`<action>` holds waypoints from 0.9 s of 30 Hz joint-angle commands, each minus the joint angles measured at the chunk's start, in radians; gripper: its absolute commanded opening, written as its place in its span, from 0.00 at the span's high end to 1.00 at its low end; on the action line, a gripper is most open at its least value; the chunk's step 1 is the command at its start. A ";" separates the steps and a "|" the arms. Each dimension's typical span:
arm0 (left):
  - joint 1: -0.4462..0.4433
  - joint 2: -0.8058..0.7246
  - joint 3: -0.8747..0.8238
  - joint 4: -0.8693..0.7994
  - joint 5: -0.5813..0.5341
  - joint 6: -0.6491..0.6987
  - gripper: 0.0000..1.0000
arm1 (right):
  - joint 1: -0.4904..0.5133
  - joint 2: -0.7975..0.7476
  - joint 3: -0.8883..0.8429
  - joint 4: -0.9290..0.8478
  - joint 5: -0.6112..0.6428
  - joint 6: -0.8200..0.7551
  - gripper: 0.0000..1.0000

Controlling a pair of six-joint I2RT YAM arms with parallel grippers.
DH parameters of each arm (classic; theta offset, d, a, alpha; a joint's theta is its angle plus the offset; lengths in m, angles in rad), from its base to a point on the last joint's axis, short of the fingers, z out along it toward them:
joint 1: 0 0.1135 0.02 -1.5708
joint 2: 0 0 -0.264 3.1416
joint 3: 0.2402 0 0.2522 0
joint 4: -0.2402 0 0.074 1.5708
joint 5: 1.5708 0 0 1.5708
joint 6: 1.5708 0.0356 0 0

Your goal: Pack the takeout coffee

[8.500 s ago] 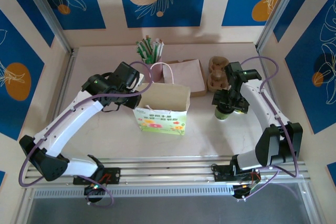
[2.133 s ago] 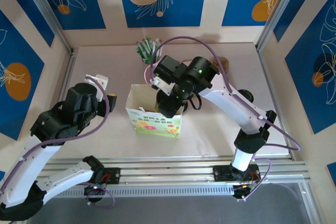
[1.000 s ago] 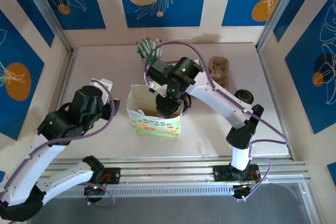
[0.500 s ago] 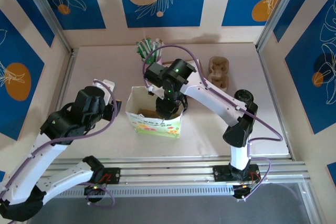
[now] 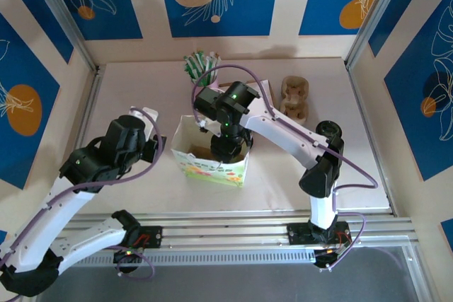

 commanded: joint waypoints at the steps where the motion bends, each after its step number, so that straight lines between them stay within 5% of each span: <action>1: 0.004 0.000 -0.014 0.017 0.017 -0.001 0.41 | -0.001 0.021 -0.005 -0.012 -0.034 -0.018 0.26; 27: 0.004 -0.025 -0.072 0.023 0.010 -0.002 0.41 | 0.023 0.074 -0.007 -0.019 -0.029 0.000 0.26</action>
